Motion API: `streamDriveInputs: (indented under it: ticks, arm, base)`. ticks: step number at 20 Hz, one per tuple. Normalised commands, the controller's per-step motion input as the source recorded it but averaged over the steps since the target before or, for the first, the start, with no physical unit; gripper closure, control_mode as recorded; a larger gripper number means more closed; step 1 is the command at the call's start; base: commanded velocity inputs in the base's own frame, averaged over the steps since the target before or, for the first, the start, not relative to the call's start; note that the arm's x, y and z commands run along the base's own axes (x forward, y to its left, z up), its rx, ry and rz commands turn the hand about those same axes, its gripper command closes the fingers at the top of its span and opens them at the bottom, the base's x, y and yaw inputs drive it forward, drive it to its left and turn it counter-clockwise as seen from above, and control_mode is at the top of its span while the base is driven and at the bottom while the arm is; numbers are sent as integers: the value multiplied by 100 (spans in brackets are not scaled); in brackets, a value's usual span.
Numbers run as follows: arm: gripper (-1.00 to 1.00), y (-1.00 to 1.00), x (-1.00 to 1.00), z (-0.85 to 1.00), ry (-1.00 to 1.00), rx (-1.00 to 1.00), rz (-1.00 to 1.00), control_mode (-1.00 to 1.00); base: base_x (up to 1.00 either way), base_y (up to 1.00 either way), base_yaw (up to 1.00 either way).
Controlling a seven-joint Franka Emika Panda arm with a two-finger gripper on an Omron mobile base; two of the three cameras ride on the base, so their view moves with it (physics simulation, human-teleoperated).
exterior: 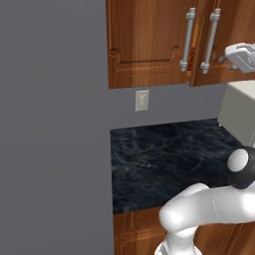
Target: Pick the candle and candle from the dining table and place them in the open cabinet. Close the cabinet after placing the objects.
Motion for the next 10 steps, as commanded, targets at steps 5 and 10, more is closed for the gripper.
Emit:
streamDriveInputs:
  ticks: [5,10]
  arm:
    - [-100,24,83,0,0,-5,-3,-100]
    - [-100,17,79,0,0,-3,-1,-100]
  base:
    - [0,0,0]
    - [0,0,0]
